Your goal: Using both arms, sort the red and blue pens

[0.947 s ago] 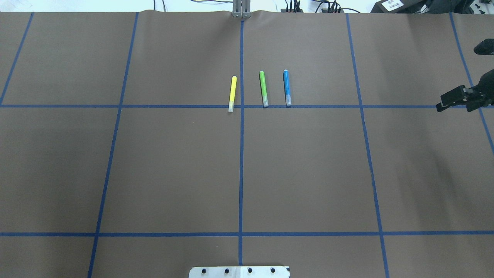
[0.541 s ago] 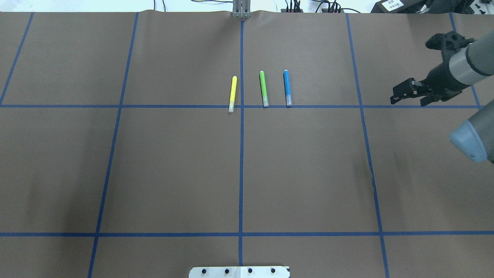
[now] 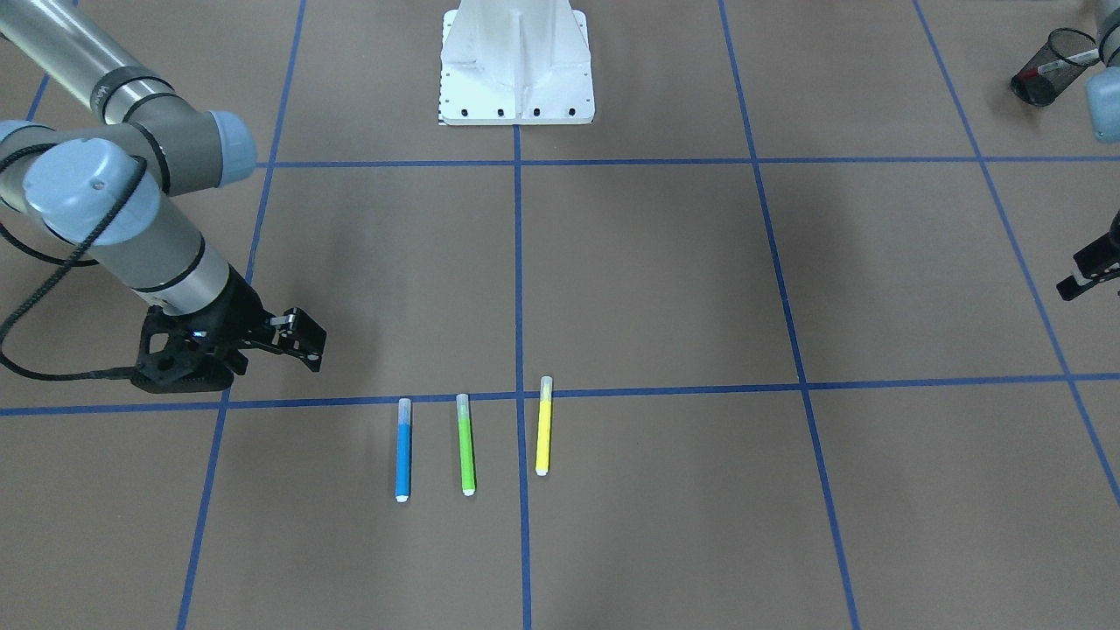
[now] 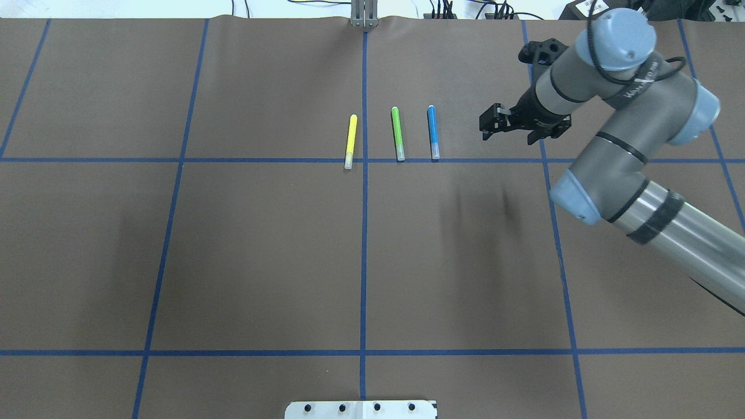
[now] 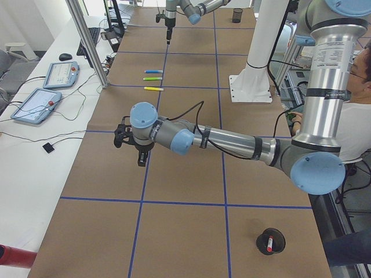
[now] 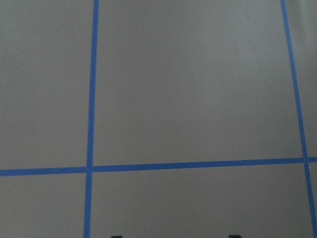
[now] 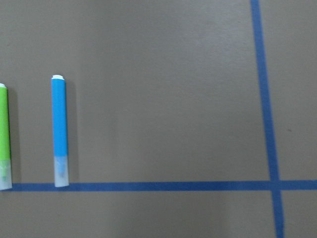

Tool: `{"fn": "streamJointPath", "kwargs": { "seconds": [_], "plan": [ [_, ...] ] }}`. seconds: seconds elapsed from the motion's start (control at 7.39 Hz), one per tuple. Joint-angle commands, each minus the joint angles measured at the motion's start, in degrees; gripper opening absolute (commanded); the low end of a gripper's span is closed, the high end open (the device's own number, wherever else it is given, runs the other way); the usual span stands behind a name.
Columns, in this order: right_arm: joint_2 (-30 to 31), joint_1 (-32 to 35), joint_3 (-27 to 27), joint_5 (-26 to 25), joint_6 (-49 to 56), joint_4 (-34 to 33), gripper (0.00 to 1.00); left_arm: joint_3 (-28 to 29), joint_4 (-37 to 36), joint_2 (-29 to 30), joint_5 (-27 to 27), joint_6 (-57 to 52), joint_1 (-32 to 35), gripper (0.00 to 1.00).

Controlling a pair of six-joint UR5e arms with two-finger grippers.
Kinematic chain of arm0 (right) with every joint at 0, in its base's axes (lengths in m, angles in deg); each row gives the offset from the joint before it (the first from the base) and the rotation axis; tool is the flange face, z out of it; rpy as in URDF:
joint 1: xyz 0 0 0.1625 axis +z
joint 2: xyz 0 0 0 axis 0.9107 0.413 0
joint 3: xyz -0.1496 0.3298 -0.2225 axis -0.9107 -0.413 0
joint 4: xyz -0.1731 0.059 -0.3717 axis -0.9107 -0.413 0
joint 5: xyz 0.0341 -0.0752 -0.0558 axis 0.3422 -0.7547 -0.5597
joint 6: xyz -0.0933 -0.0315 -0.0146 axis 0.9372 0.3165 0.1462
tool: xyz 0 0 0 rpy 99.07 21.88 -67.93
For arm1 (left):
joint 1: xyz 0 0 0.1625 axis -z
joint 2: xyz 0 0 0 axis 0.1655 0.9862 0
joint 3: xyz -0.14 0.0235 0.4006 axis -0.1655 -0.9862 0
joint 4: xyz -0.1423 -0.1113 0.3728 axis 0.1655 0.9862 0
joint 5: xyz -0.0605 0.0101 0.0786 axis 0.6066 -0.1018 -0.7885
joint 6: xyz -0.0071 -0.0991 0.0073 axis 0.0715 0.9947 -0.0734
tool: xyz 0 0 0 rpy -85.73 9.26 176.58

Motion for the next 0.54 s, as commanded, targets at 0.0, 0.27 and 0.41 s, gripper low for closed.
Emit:
{"fn": "streamJointPath", "kwargs": {
  "seconds": [0.0, 0.27, 0.41],
  "plan": [
    [-11.1, -1.6, -13.2, -3.8, -0.3, 0.0, 0.99, 1.0, -0.4, 0.8, 2.9, 0.3, -1.7, 0.96],
    [-15.0, -2.6, -21.1, -6.9, -0.3, 5.9, 0.98, 1.0, 0.0, 0.2, 3.0, 0.3, -1.8, 0.96],
    [-18.4, -2.5, -27.6, -6.0, -0.6, 8.2, 0.96, 0.8, 0.1, 0.1, 3.0, 0.5, -1.8, 0.96]
  ]
}}
